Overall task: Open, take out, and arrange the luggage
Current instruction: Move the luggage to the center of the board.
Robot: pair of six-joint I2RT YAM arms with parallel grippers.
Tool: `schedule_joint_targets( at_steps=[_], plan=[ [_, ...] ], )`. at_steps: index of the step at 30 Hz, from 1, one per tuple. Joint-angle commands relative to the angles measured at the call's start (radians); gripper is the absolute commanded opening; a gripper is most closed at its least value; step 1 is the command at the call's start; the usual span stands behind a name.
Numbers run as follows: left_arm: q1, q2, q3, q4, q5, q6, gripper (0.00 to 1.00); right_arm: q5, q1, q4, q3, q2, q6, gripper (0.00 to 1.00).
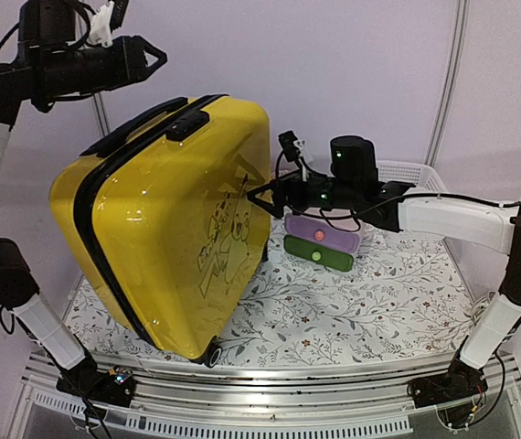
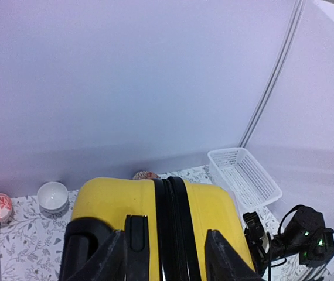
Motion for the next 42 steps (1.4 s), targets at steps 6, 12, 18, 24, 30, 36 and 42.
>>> schedule_joint_targets(
  at_steps=[6, 12, 18, 24, 30, 36, 42],
  plan=[
    [-0.040, 0.030, -0.170, -0.166, 0.040, 0.050, 0.42, -0.048, -0.001, 0.032, -0.002, -0.021, 0.013, 0.99],
    [-0.044, -0.009, -0.299, -0.118, 0.035, 0.030, 0.42, -0.042, -0.011, 0.028, 0.064, 0.047, 0.058, 0.99],
    [-0.043, 0.038, -0.361, 0.045, 0.019, 0.043, 0.45, -0.020, -0.028, 0.027, 0.099, 0.079, 0.087, 0.99],
    [-0.005, 0.136, -0.330, 0.177, 0.067, 0.056, 0.46, -0.068, -0.104, 0.070, 0.066, 0.076, 0.188, 0.99],
    [0.038, 0.279, -0.171, 0.161, 0.120, 0.077, 0.46, -0.071, -0.111, 0.059, 0.055, 0.054, 0.173, 0.99],
    [0.061, 0.309, -0.062, 0.171, 0.161, 0.082, 0.48, -0.043, -0.110, 0.058, 0.024, 0.016, 0.146, 0.99],
    [0.055, 0.123, -0.099, 0.249, 0.161, 0.070, 0.49, -0.034, -0.110, 0.047, 0.014, -0.004, 0.122, 0.99]
  ],
)
